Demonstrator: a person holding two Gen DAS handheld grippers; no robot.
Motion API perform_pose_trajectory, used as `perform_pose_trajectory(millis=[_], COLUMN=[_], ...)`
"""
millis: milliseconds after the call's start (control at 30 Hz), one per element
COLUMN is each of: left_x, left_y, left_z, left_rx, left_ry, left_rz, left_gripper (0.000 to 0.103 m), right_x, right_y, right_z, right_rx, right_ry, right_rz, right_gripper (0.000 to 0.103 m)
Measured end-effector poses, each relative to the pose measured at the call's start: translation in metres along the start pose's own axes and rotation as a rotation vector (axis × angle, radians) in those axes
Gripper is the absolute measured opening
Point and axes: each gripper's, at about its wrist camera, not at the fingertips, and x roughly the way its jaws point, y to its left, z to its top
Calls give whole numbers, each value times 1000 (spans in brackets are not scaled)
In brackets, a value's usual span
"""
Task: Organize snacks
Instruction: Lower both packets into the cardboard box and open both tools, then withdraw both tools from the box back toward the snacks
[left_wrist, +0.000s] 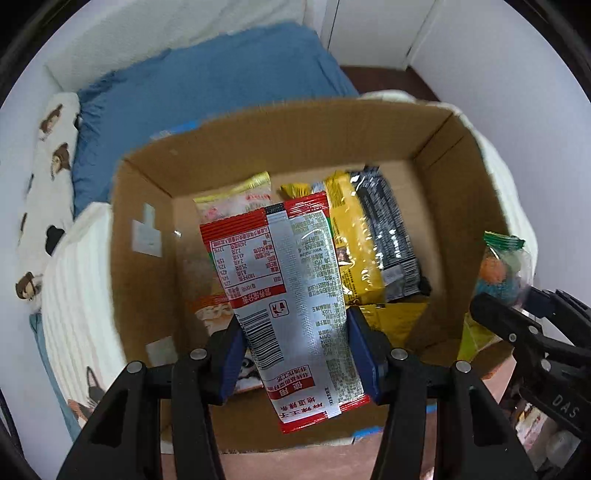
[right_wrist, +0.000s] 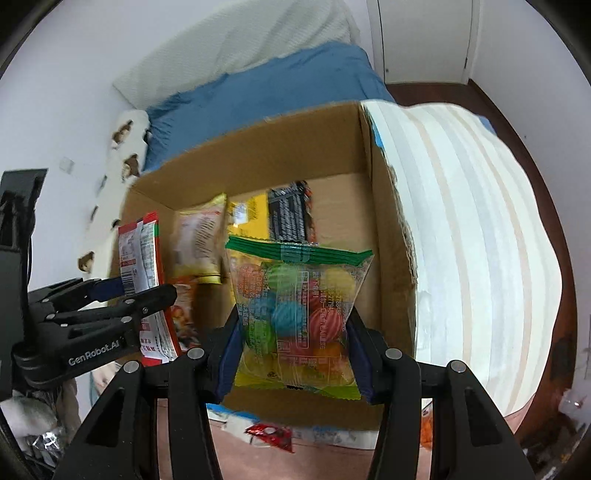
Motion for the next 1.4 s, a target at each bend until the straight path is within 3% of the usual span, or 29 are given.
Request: perform_pose_trajectory(millis=[133,167,200,267,300,400,567,800,1100,1400], left_x=[35,41,47,53,53,51,38,0,-63,-119], left_y=[2,5,7,12,14,20,28,28,27,20], left_z=[2,1,1,0,-1,-2,-10,-24,-52,-105], left_rx=[-3,-20,-38,-71,-81,-117,-164,-177,-189,-198], left_ry=[97,118,133,135,131,108,66,-55,-229,-387], left_rz=[-20,-24,-36,-58,-63,-76,-105,-72,-15,59], left_gripper=[51,51,57,84,98,98,98,98,98,98], right_x=[26,32,38,42,44,46,46,28,-24,-78], right_y=[-12,-14,-16,-17,-15,-10,-9,4,20,33], right_z=[0,-1,-1,0,1,4,3,-4,-30,-70], right_rx=[33,42,47,43,39,21,17,-21,-74,-116], right_ry=[78,114,144,148,156,158,158,114,-28,-152], right_rz=[-16,-26,-33,-27,-27,-34,-52,-90,-108,-113], right_gripper=[56,66,73,90,91,96,96,99,99,99])
